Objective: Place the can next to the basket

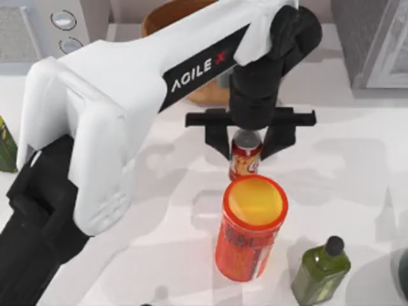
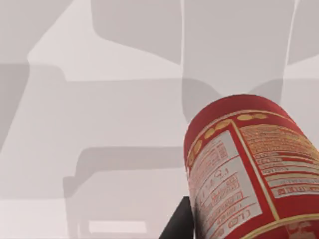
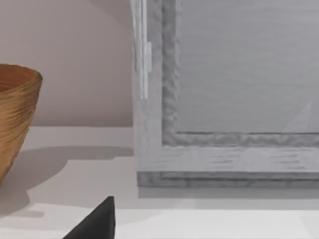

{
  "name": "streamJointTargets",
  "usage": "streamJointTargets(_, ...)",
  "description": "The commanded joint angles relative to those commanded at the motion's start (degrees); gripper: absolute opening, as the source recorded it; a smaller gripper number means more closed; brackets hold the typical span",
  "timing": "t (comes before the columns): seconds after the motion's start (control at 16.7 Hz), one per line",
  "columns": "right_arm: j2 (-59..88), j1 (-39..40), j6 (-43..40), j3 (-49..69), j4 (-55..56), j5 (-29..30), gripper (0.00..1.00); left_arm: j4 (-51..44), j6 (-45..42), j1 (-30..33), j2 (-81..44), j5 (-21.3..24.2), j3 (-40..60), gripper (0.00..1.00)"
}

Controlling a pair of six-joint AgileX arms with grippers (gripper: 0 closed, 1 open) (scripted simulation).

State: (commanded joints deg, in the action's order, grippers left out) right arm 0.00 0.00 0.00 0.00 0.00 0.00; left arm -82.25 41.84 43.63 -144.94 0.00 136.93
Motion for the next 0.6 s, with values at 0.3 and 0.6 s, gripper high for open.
streamJointTargets(0.3,0.00,0.00,0.00,0.00,0.00,0.00,1.00,1.59,0.11,0.20,0.31,-0.07,-1.81,0.00)
streamJointTargets(0.6,0.00,0.00,0.00,0.00,0.00,0.00,1.00,1.99,0.14,0.24,0.42,-0.11,-2.18,0.08)
